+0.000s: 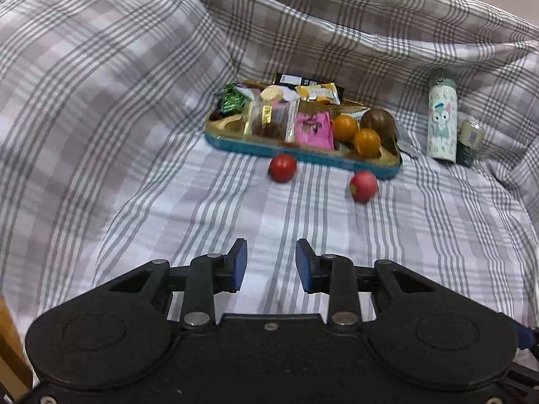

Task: Organize fruits
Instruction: 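Move both tools away from the tray toward the tomatoes and radish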

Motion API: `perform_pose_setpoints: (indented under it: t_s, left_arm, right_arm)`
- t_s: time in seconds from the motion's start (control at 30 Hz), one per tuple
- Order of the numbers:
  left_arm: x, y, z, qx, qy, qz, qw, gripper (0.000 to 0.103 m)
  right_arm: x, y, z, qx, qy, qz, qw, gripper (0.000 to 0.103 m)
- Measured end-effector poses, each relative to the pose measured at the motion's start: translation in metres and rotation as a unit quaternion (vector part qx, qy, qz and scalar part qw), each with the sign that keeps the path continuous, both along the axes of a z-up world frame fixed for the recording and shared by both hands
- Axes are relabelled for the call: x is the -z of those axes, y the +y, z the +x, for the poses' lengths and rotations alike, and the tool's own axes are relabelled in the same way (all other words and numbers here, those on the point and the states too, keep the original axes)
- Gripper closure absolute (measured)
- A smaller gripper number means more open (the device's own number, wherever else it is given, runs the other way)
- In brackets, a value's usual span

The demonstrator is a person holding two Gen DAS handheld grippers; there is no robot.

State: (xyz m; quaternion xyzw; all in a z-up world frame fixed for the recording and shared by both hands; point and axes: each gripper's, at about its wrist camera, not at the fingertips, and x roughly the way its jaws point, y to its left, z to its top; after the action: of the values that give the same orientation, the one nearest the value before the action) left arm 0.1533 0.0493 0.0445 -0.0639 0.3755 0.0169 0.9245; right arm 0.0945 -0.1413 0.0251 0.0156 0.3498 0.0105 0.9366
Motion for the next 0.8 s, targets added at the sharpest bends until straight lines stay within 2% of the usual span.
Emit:
perform_pose_setpoints:
  t_s: [0.23, 0.57, 0.8]
  left_arm:
    - [0.002, -0.001, 0.042, 0.001, 0.0, 0.014, 0.9999, 0.061]
    - [0.015, 0.002, 0.093, 0.022, -0.004, 0.024, 0.9995, 0.061]
    - [0.028, -0.004, 0.114, 0.075, -0.016, 0.031, 0.9966, 0.061]
  right_arm:
    - [-0.018, 0.001, 0.043, -0.001, -0.008, 0.007, 1.0, 0.051]
    - [-0.016, 0.007, 0.091, 0.001, -0.013, -0.013, 1.0, 0.051]
    - [-0.007, 0.005, 0.118, 0.005, -0.012, -0.014, 1.0, 0.051]
